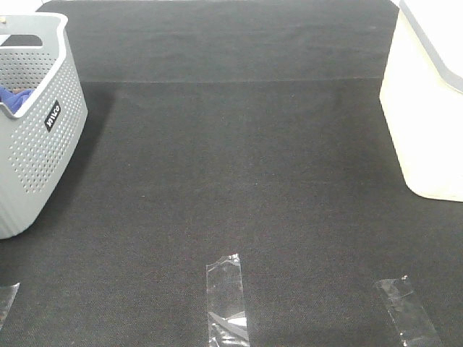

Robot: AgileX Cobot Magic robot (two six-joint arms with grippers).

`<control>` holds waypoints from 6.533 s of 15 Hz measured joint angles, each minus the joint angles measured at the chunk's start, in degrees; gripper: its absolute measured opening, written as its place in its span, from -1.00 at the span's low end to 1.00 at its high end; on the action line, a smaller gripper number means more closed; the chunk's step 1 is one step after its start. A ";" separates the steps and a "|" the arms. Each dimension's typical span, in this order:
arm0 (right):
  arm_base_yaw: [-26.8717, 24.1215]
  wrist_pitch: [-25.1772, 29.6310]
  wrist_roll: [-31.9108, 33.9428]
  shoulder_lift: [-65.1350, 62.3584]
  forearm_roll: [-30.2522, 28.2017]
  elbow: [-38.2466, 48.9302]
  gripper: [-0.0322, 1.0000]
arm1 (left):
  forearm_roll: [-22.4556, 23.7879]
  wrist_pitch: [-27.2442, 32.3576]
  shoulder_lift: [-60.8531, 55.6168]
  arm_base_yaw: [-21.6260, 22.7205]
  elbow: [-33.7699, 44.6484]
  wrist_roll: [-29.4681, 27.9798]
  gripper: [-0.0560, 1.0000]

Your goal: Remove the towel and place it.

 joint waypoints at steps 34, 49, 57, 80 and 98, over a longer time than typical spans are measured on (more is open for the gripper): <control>0.00 0.00 0.00 0.00 0.00 0.00 0.42 | -56.04 3.32 -27.39 -8.37 -0.34 51.11 -0.89; 0.00 0.00 -1.15 3.84 8.08 0.00 0.42 | -53.63 -16.84 -22.57 -35.70 -0.34 55.00 -0.89; 0.23 -11.97 -36.96 34.89 36.10 -0.74 0.42 | -54.37 -3.04 -22.63 -36.84 -0.34 55.18 -0.89; 12.66 -19.37 -114.99 104.74 98.78 -16.39 0.41 | -54.49 0.17 -22.63 -36.84 -0.34 55.18 -0.89; 12.66 -16.96 -96.26 107.95 93.51 -20.86 -0.94 | -49.05 -2.18 -22.63 -36.84 -0.34 53.17 -0.89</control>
